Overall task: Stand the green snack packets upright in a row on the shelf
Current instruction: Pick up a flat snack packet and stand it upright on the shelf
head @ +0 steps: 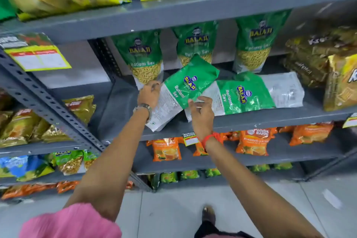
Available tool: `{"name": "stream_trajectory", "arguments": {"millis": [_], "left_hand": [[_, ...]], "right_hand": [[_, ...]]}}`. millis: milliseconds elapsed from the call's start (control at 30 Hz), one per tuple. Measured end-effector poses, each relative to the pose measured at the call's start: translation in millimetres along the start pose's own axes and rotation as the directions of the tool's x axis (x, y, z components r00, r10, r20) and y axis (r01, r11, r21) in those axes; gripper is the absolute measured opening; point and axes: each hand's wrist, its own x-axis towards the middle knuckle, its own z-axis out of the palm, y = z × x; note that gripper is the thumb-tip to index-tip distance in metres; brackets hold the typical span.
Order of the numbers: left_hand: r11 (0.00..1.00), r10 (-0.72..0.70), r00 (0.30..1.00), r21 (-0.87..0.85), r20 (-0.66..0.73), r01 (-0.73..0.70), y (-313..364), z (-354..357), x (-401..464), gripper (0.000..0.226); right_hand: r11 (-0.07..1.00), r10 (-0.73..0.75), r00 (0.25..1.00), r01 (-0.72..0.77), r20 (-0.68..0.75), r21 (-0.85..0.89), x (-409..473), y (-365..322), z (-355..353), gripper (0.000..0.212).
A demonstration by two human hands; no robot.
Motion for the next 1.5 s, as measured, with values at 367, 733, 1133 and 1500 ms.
{"name": "stream_trajectory", "arguments": {"millis": [367,733,1133,1500], "left_hand": [[0.957,-0.277,0.903,0.011,0.328,0.289,-2.9,3.3,74.4,0.03],[0.728,-0.434,0.864,-0.465,0.256,0.504,-47.7,-66.0,53.2,0.024],[0.459,-0.541,0.803,-0.713,0.249,0.53,-75.6,-60.6,43.3,0.04],[0.714,-0.251,0.933,-0.7,-0.258,-0.001,-53.9,-40.8,6.4,0.011]], "right_hand": [[0.99,0.143,0.982,-0.141,-0.125,0.028,32.1,33.9,33.1,0.025],[0.969,-0.244,0.969,0.246,-0.044,0.027,61.0,2.0,73.3,0.037],[0.982,-0.187,0.965,0.18,0.185,0.053,96.0,10.5,109.2,0.03],[0.985,-0.175,0.979,0.175,0.105,0.008,84.3,22.1,104.7,0.02]]}}
